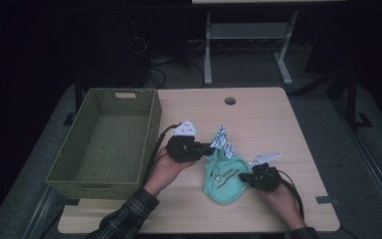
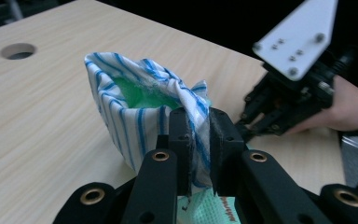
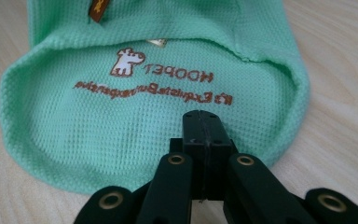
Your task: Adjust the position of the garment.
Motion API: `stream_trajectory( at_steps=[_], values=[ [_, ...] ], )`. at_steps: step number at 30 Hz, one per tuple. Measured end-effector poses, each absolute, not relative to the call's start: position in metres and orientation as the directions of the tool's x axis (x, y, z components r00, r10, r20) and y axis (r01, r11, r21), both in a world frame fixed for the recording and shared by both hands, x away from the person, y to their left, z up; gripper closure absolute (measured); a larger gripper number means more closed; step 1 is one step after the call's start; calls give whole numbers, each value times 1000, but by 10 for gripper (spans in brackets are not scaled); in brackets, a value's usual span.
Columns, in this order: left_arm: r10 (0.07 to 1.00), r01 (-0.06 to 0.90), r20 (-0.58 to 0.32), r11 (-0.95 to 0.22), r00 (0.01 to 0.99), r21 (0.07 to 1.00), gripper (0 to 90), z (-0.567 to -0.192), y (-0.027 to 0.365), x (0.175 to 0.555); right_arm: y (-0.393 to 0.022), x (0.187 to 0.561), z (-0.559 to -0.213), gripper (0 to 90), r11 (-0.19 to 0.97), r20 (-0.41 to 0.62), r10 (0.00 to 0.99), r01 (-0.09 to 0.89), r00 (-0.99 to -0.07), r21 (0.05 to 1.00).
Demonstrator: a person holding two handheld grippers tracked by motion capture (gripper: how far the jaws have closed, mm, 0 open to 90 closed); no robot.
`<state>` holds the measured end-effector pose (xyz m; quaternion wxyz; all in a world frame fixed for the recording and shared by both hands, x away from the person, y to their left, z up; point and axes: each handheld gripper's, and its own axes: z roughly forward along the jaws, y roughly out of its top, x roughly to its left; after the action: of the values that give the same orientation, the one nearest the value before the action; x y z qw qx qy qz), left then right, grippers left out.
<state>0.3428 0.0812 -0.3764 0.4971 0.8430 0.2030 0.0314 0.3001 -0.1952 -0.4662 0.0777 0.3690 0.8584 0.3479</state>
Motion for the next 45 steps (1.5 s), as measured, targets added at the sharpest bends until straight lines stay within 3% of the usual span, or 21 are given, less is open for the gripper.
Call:
stream_trajectory(
  at_steps=[23, 26, 32, 35, 37, 42, 45],
  values=[
    [253, 273, -156, -540, 955, 796, 787, -407, 52, 322, -225, 288, -451, 897, 434, 106, 718, 562, -688, 704],
    [248, 277, -163, -548, 955, 790, 747, -409, 52, 323, -226, 283, -448, 897, 422, 111, 712, 549, -693, 721],
    [252, 292, -183, -518, 950, 804, 564, -401, 56, 326, -219, 279, -445, 898, 426, 129, 673, 525, -728, 737],
    [264, 296, -183, -497, 947, 815, 534, -394, 61, 329, -212, 278, -446, 898, 445, 130, 654, 518, -745, 731],
    [277, 304, -186, -486, 943, 819, 546, -391, 63, 333, -209, 276, -446, 898, 451, 128, 647, 513, -752, 730],
    [337, 313, -145, -525, 930, 791, 741, -401, 60, 347, -205, 275, -447, 897, 464, 134, 635, 514, -761, 722],
    [359, 333, -143, -553, 922, 763, 797, -415, 54, 355, -203, 276, -448, 897, 468, 136, 633, 517, -762, 716]
  ],
)
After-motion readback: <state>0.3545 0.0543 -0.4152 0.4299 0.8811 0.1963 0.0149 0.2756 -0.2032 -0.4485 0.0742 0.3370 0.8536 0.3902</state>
